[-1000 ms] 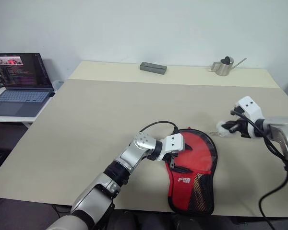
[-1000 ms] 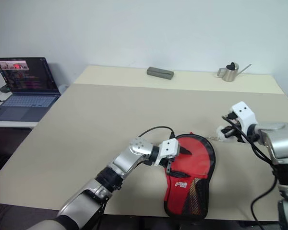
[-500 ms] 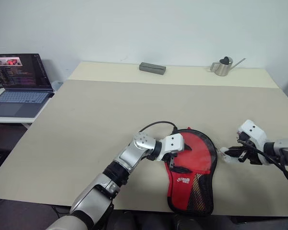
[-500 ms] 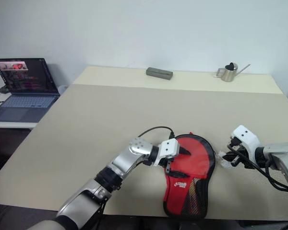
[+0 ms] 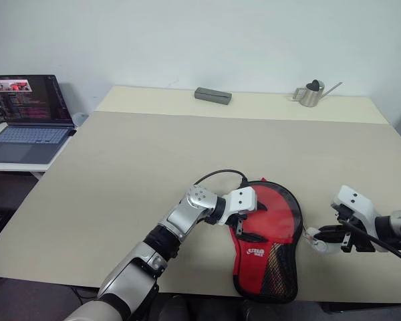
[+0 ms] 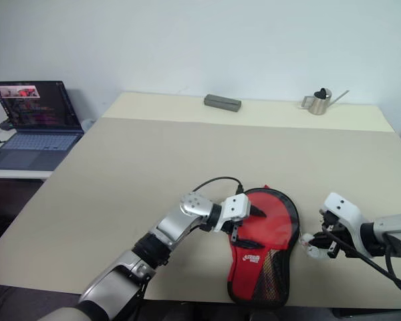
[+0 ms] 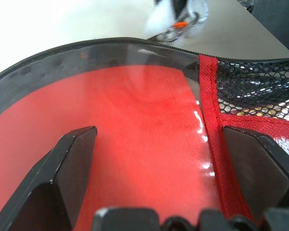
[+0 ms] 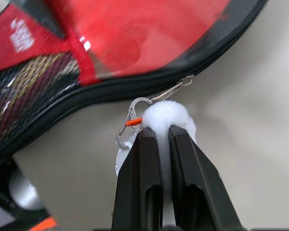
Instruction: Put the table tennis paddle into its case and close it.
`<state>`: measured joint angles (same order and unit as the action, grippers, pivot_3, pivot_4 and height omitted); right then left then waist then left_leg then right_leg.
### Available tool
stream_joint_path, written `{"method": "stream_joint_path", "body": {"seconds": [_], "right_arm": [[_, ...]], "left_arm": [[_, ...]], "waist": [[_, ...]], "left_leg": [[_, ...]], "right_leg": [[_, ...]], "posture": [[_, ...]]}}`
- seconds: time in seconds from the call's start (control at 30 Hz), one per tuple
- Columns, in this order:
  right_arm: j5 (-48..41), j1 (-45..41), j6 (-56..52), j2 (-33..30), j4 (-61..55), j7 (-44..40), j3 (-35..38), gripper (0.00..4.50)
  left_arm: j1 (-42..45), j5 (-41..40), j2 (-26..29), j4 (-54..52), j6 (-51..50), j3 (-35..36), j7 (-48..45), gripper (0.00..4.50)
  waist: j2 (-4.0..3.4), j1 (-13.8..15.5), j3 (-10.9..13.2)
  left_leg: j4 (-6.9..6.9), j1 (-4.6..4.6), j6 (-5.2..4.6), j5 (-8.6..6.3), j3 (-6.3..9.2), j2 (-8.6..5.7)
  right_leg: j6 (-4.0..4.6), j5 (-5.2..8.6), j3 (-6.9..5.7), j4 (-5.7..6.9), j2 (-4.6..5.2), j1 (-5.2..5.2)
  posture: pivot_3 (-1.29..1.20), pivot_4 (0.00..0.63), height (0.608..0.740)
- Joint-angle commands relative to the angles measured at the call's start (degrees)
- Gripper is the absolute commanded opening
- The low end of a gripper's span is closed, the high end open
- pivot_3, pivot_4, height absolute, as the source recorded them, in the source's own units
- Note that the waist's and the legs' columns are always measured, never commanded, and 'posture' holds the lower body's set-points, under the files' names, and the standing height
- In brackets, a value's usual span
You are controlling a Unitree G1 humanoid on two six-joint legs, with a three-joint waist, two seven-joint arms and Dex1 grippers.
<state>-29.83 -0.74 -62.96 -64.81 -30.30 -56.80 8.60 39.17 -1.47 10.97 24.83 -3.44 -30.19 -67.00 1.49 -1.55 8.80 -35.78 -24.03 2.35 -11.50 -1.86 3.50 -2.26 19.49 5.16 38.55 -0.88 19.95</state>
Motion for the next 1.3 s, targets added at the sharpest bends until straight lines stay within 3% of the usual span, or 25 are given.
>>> {"method": "stream_joint_path", "body": {"seconds": [0.03, 0.53, 1.3], "right_arm": [[-2.3, 2.6, 0.7, -1.6, -4.4, -1.8, 2.1, 0.05], [-2.2, 20.1, 9.4, -6.2, -13.0, -9.6, 7.8, 0.05], [-3.3, 30.6, 12.1, -8.0, -24.5, -14.3, 11.1, 0.05]], "left_arm": [[-2.7, 5.6, 0.8, 3.5, -2.2, -5.8, -1.6, 4.5], [-2.4, 5.7, -0.3, 3.2, -2.6, -6.6, -1.7, 4.5], [-1.8, 7.0, -2.3, 4.0, -2.1, -7.0, -1.4, 4.5]], "waist": [[0.01, 0.1, 0.0], [0.11, 0.6, -0.3], [0.22, 1.7, -0.4]], "left_leg": [[0.0, 0.0, 0.0, 0.0, 0.01, 0.0], [-0.01, 0.04, -0.12, -0.19, 0.11, 0.0], [-0.09, 0.06, -0.11, -0.27, 0.23, -0.02]], "right_leg": [[-0.01, 0.01, -0.01, 0.0, 0.0, -0.01], [-0.23, 0.15, -0.3, -0.59, 0.04, -0.53], [-0.21, 0.17, -0.79, -0.77, 0.09, -0.79]], "posture": [[0.0, 0.15, 0.74], [0.0, 0.15, 0.74], [0.0, 0.15, 0.74]]}}
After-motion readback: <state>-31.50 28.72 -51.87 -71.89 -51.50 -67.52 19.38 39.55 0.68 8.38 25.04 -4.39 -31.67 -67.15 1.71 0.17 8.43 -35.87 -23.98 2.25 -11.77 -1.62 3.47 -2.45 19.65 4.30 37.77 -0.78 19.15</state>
